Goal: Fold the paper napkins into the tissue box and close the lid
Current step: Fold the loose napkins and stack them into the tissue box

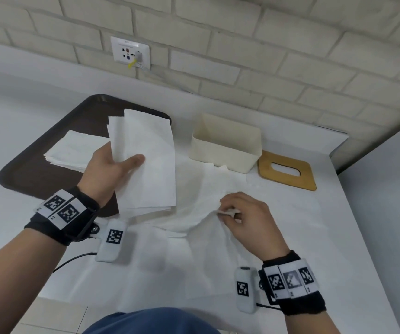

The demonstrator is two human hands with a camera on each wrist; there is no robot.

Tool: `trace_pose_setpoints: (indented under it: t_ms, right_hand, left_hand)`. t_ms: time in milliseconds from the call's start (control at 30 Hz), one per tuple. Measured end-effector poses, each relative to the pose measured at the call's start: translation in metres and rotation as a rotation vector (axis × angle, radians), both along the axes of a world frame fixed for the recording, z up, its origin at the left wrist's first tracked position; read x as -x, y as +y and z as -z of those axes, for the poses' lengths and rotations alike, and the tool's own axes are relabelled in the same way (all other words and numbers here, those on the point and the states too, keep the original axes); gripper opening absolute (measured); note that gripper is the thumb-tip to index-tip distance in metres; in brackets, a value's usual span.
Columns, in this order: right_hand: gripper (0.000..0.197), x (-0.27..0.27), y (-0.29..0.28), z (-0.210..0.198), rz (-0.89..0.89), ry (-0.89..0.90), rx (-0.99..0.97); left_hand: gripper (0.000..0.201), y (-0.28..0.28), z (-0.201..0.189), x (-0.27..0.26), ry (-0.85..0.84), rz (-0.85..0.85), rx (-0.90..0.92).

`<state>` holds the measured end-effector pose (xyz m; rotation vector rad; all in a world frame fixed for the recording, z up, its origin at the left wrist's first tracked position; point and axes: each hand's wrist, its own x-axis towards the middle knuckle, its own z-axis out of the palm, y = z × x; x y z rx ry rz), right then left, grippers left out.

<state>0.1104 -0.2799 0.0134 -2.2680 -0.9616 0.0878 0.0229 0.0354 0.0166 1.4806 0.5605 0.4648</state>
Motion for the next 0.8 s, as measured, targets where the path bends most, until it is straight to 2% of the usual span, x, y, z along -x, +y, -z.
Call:
trace_pose_setpoints:
  t_ms: [167,300,533,667,800]
  right_hand:
    - [0.013,-0.017,0.001,-0.03,0.208,0.172,-0.235]
    - [0.011,-0.037,0.002,-0.049,0.289,0.225,-0.365]
    - [0.011,-0.055,0.008,-0.067,0.316,0.184,-0.436]
    - [0.021,-0.056,0.009,-0.093,0.28,0.186,-0.543]
    - [0.017,-0.054,0.002,-0.123,0.248,0.175,-0.629]
  left_hand:
    - [0.022,-0.002,0.0,-0.008,0.027,0.011,-0.013]
    - [0.015,-0.008,0.003,-0.017,0.066,0.033,-0.019]
    - [0.015,-0.018,0.008,-0.032,0.084,0.065,-0.026]
    - [0.008,-0.015,0.01,-0.041,0.091,0.043,-0.047]
    - [0.006,-0.015,0.006,-0.051,0.085,0.051,-0.069]
